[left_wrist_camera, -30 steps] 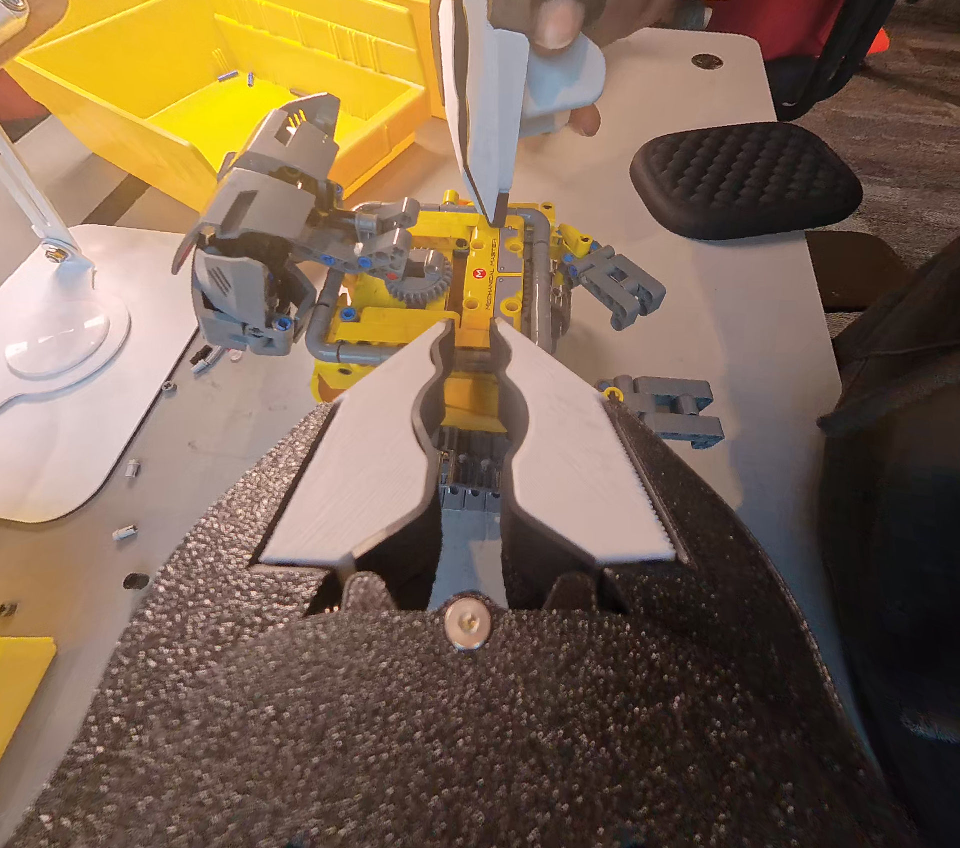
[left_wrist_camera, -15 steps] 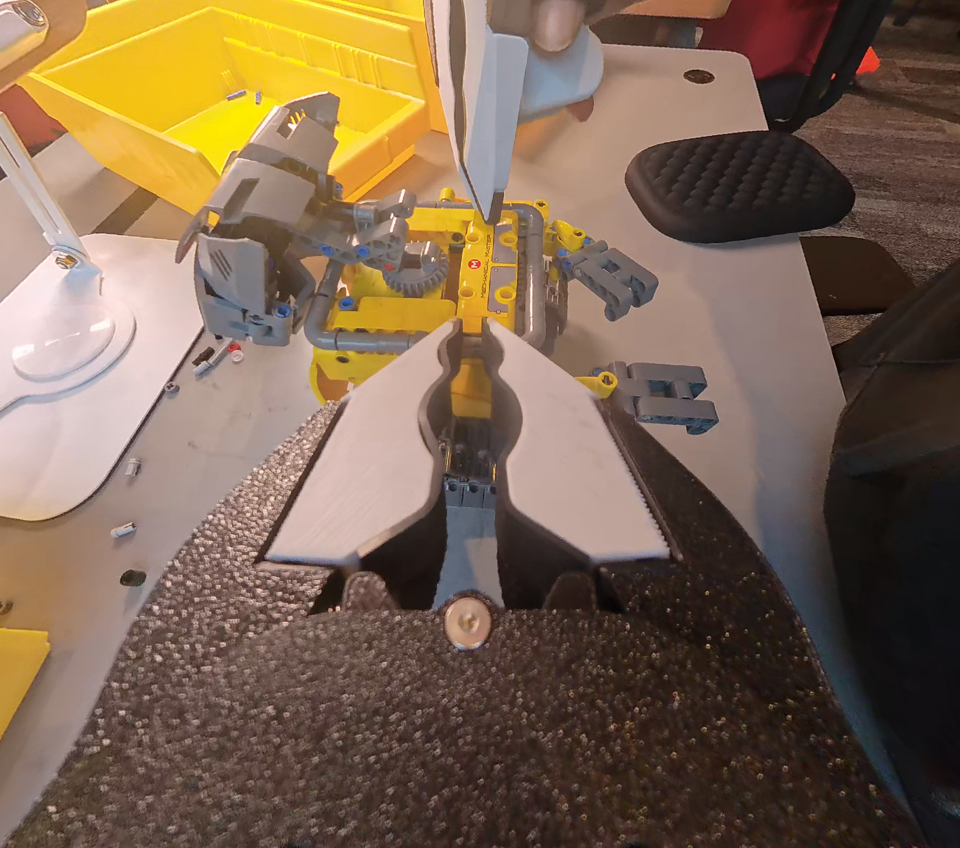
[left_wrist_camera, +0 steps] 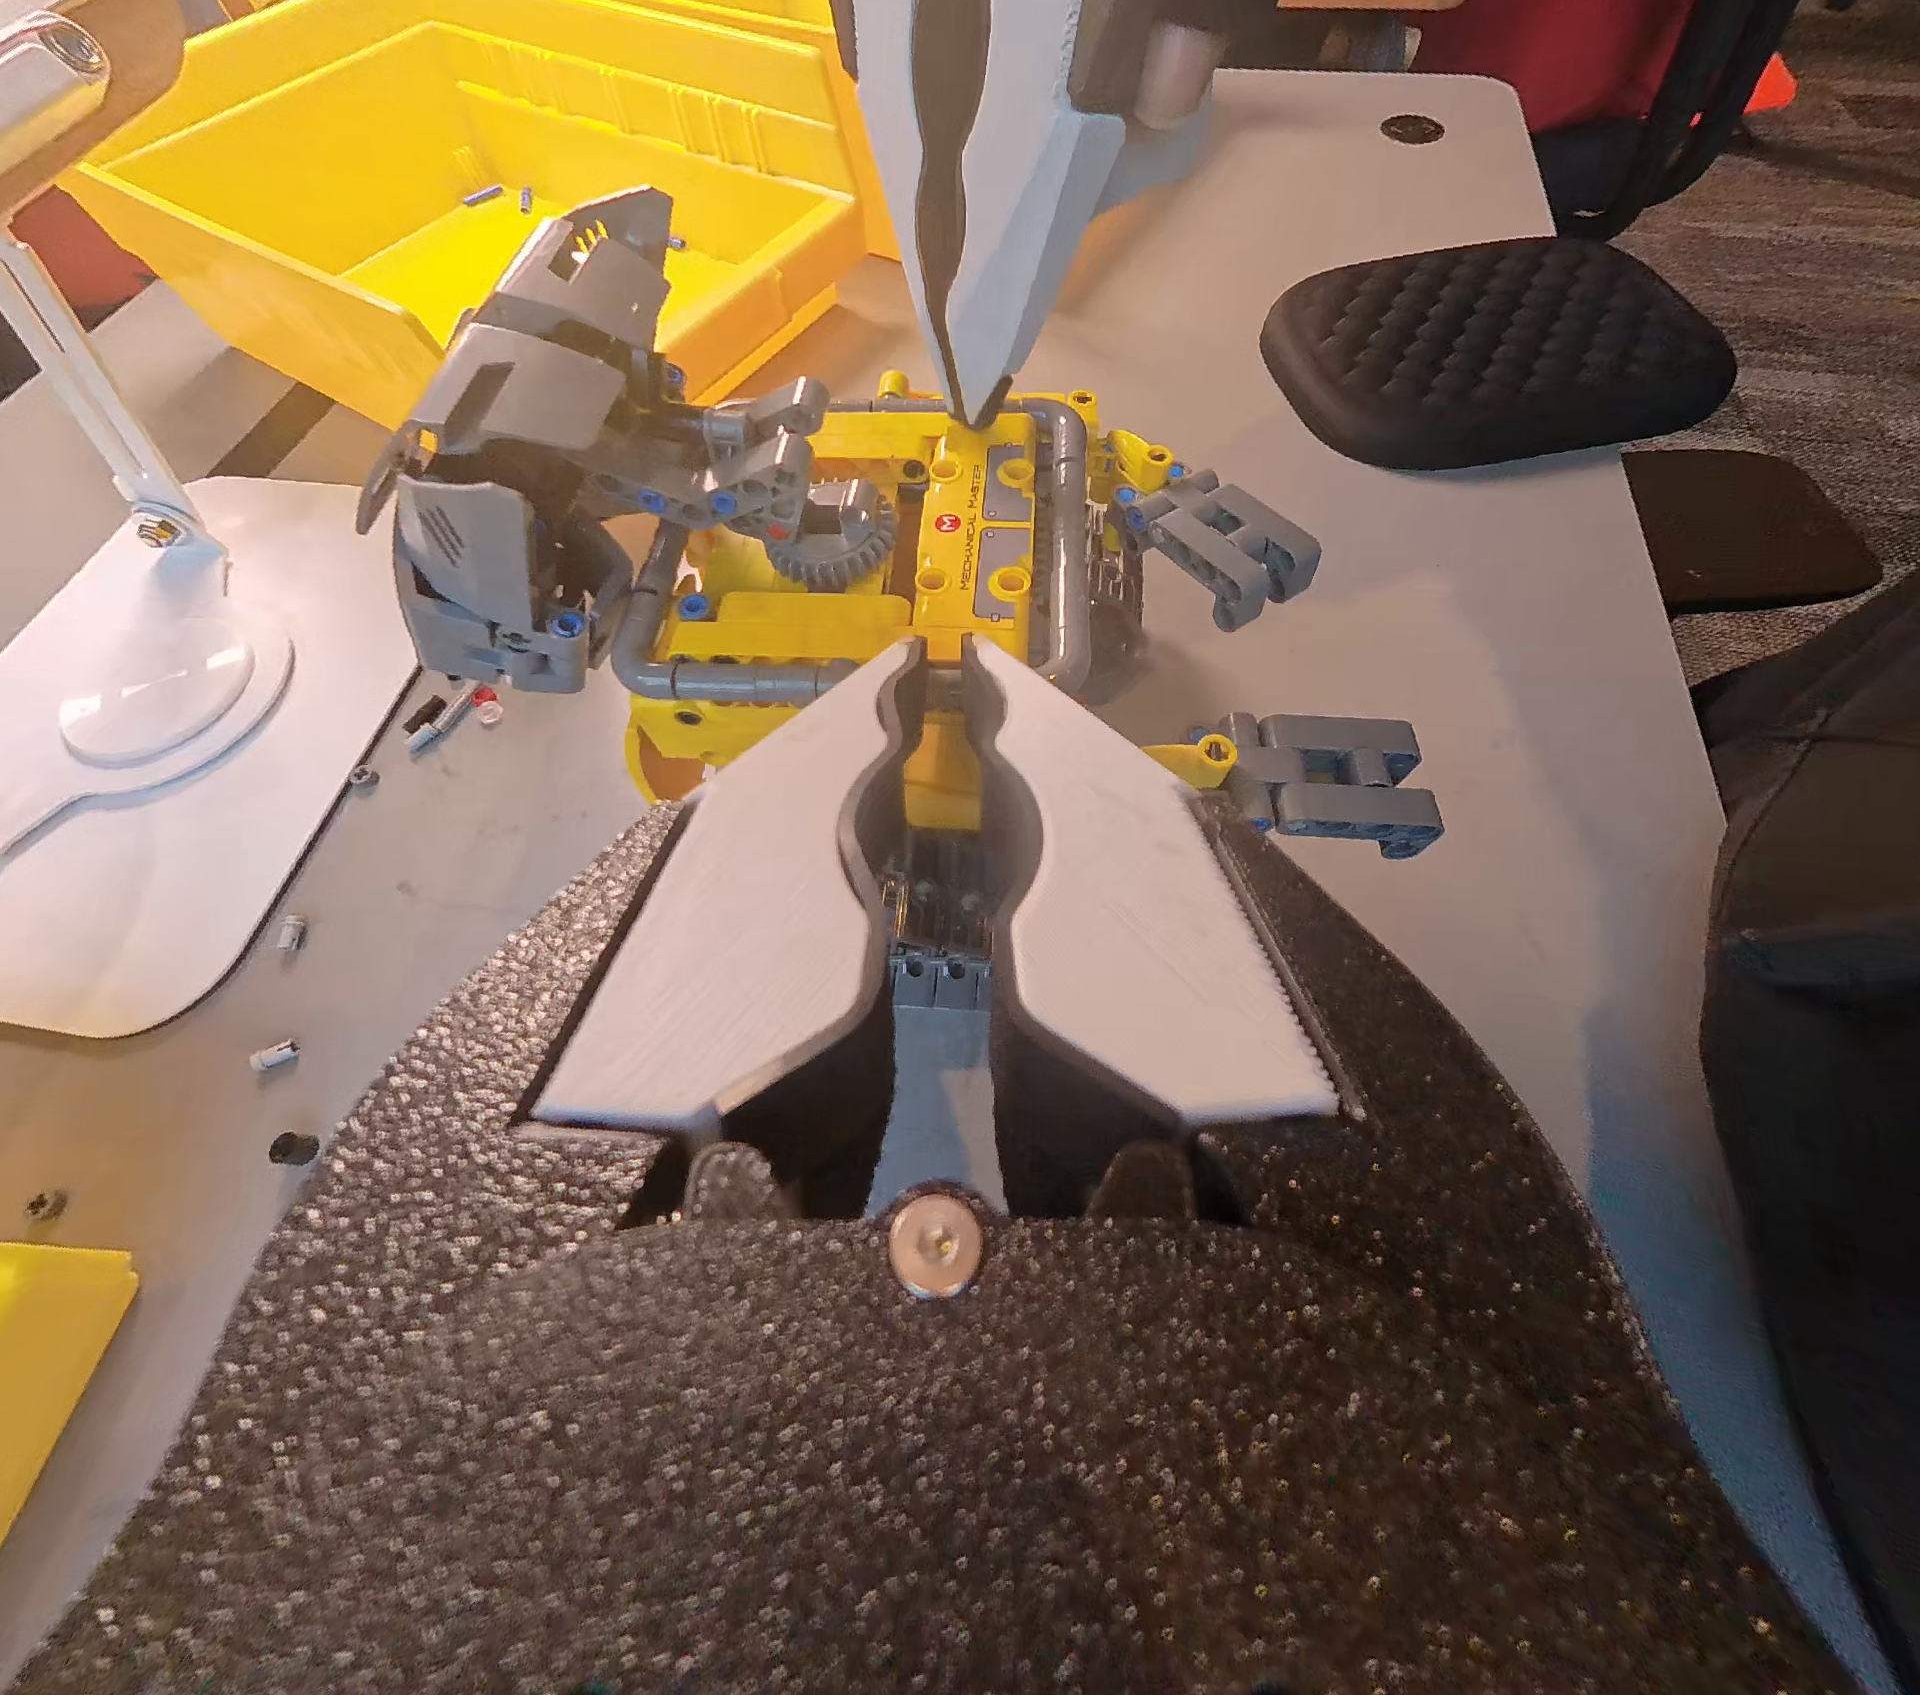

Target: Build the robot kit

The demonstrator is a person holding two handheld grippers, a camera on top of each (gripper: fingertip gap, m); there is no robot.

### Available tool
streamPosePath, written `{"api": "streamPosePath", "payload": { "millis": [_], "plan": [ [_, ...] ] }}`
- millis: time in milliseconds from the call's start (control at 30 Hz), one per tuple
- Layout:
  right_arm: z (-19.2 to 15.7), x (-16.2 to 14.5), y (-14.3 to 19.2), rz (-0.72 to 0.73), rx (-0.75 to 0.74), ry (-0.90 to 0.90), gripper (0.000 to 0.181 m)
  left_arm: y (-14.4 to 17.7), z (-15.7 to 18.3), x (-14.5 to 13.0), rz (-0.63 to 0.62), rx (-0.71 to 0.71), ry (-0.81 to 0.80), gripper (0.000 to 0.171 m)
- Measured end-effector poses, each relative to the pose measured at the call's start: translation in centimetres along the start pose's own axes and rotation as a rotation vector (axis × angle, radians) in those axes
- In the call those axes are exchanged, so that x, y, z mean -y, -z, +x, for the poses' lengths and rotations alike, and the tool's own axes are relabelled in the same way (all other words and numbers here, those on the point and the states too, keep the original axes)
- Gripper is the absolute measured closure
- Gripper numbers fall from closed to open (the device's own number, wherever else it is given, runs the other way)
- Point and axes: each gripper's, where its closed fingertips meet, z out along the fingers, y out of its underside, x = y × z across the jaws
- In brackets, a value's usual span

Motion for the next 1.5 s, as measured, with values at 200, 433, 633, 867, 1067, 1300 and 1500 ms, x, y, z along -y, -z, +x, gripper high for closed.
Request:
{"api": "streamPosePath", "payload": {
  "millis": [200,433,633,867,1067,1300,1500],
  "plan": [
    [1.3,0.5,1.0,0.091,-0.093,0.094,0.167,0.0,0.0,0.0,-0.001,0.002,-0.001,0.166],
    [-1.1,1.5,0.6,0.304,-0.018,0.214,0.181,0.0,0.0,0.0,0.002,-0.002,0.001,0.166],
    [-0.6,0.9,-0.2,0.369,0.031,0.112,0.181,0.0,0.0,0.0,0.002,-0.001,-0.001,0.166],
    [0.3,1.4,0.5,0.45,0.043,-0.105,0.181,0.0,0.0,0.0,0.005,-0.005,0.001,0.166],
    [-2.4,2.5,-0.3,0.479,0.042,0.079,0.181,0.0,0.1,0.0,0.005,-0.001,-0.002,0.166],
    [-2.8,1.4,-0.8,0.47,-0.01,0.201,0.181,0.0,0.3,-0.1,0.005,-0.004,-0.014,0.166],
    [-2.8,0.9,-0.4,0.387,-0.107,0.361,0.18,0.1,0.2,-0.1,-0.002,0.006,-0.017,0.166]
  ]
}}
